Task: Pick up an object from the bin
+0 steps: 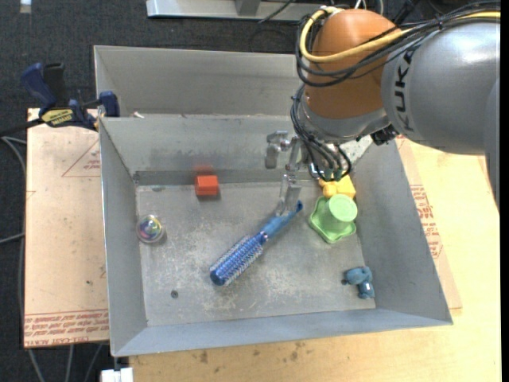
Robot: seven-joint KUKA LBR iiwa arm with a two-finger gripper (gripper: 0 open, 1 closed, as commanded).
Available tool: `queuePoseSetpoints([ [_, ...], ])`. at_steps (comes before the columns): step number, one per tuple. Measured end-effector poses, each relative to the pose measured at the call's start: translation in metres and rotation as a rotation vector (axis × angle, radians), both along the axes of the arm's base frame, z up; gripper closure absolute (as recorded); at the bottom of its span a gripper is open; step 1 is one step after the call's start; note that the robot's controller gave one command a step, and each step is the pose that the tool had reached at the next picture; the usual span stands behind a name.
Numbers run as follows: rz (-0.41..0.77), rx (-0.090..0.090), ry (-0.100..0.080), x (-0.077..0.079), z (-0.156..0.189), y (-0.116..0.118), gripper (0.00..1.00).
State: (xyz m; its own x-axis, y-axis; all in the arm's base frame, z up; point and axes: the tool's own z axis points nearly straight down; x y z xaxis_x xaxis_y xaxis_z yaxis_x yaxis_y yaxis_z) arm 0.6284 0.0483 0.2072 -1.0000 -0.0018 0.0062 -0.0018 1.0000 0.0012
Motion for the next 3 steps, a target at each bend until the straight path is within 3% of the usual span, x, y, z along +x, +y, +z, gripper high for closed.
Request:
queuePoseSetpoints([
  [1, 0.226, 0.001, -0.001, -0.023, -0.138, -0.032, 0.0],
  [2, 0.226, 0.001, -0.006, -0.022, -0.134, -0.032, 1.0],
  [3, 0.253, 0.0, -0.016, -0.047, -0.017, -0.021, 1.0],
])
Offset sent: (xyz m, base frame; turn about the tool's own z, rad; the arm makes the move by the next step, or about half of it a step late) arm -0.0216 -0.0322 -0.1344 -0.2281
